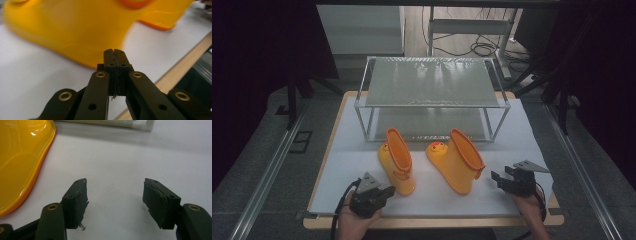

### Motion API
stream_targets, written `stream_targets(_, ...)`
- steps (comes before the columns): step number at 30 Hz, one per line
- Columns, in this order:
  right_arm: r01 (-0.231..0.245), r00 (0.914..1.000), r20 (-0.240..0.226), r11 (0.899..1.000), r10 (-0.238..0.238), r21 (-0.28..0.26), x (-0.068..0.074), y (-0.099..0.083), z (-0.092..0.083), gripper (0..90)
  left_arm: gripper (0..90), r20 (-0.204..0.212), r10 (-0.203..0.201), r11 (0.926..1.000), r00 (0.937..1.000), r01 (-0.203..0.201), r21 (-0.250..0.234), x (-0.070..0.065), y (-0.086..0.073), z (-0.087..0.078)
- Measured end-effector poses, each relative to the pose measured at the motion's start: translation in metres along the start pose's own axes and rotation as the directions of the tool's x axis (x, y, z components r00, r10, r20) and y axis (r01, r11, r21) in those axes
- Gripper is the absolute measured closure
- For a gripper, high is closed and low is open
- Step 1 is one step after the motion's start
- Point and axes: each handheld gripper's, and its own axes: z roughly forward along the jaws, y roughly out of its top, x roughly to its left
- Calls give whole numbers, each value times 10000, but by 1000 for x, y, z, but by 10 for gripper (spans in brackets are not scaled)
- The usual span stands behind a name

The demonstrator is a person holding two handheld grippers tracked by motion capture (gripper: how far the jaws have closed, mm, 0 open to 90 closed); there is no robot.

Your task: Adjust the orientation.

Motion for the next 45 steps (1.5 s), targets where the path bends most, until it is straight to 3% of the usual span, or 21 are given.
stream_targets(1, 2, 10000, 5, 10000, -2, -12, 0, 0, 0, 359, 895, 0, 0, 10000, 10000, 0, 0, 0, 0, 0)
stream_targets(2, 31, 10000, -7, 10000, -31, 13, 1, 0, 1, 359, 895, 71, 191, 9997, 9998, -191, -127, -14, 2, 6)
stream_targets(6, 69, 10000, 14, 10000, -69, 29, 2, 0, 1, 360, 896, 8, 555, 9982, 9985, -555, -206, -30, 4, 14)
stream_targets(7, 116, 9999, 17, 9999, -116, 44, 3, 0, 2, 360, 896, -126, 882, 9956, 9960, -885, -298, -42, 6, 22)
stream_targets(8, 116, 9999, 17, 9999, -116, 44, 3, 0, 2, 360, 895, -126, 882, 9956, 9960, -885, -298, -42, 6, 22)
stream_targets(9, 124, 9999, 39, 9999, -124, 55, 3, 0, 2, 360, 895, -514, 1227, 9916, 9911, -1246, -349, -51, 8, 30)
stream_targets(12, 103, 9999, 54, 9999, -103, 15, 3, 0, 1, 360, 895, -734, 1180, 9915, 9903, -1216, -466, -54, 11, 38)
stream_targets(20, -1, 10000, 13, 10000, 1, -25, 3, -1, 0, 360, 888, -1803, 1064, 9882, 9778, -1241, -898, -49, 20, 51)
stream_targets(25, 14, 10000, 14, 10000, -14, -26, 3, -1, 0, 360, 896, -1932, 1092, 9875, 9751, -1286, -908, -47, 19, 53)
stream_targets(33, 22, 10000, -11, 10000, -22, -38, 2, -1, 0, 362, 897, -2093, 1019, 9887, 9725, -1223, -865, -34, 8, 33)
stream_targets(38, 48, 10000, -7, 10000, -48, 40, 1, -1, 0, 363, 896, -2210, 625, 9926, 9733, -837, -878, -17, -5, 15)
stream_targets(45, 15, 10000, 3, 10000, -15, 41, 1, -1, 1, 365, 896, -2338, 105, 9946, 9722, -344, -983, 3, -11, 0)
